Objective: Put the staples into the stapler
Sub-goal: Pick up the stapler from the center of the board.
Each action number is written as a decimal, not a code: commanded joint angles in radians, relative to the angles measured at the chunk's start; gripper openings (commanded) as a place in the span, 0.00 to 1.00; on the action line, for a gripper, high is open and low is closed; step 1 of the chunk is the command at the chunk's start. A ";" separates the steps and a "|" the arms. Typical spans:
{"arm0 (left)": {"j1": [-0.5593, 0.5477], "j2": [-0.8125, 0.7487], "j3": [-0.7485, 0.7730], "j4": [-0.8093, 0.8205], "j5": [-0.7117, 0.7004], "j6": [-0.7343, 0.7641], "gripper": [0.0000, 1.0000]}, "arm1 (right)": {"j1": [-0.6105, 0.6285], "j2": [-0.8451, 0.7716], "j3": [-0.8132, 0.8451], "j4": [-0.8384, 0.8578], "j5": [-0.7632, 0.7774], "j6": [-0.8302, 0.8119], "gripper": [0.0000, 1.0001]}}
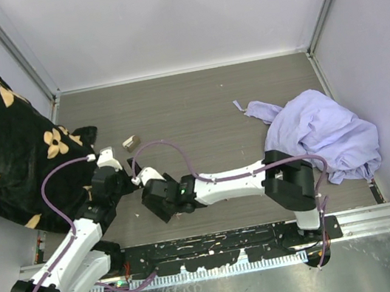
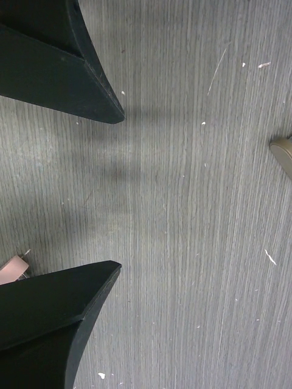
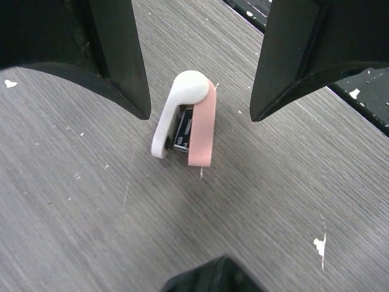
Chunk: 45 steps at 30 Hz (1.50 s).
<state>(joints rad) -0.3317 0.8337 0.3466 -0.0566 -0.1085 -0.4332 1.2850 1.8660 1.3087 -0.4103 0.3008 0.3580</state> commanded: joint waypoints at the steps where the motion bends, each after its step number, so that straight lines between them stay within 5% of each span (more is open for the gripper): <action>1: 0.005 -0.017 -0.003 0.054 -0.001 0.007 0.98 | 0.018 0.035 0.032 -0.027 0.086 0.032 0.72; 9: 0.005 -0.038 -0.010 0.051 -0.008 0.005 0.99 | 0.018 0.068 0.010 0.018 0.098 0.046 0.64; 17: 0.005 -0.064 -0.020 0.052 -0.003 0.008 0.99 | -0.014 -0.015 -0.065 0.091 0.086 0.050 0.22; 23: 0.001 -0.079 -0.007 0.064 0.174 0.040 0.90 | -0.225 -0.238 -0.257 0.288 -0.320 0.010 0.17; 31: -0.097 -0.065 -0.031 0.237 0.626 -0.099 0.88 | -0.519 -0.323 -0.351 0.428 -0.960 -0.039 0.15; 35: -0.110 -0.089 -0.054 0.324 0.761 -0.223 0.90 | -0.568 -0.352 -0.376 0.481 -1.176 -0.052 0.15; 45: -0.109 -0.166 -0.005 0.216 0.858 -0.324 0.95 | -0.577 -0.398 -0.412 0.606 -1.485 0.021 0.15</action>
<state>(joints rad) -0.4400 0.6804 0.2920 0.1444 0.6456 -0.6815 0.7101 1.5227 0.8932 0.0738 -0.9993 0.3412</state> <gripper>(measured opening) 0.949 0.385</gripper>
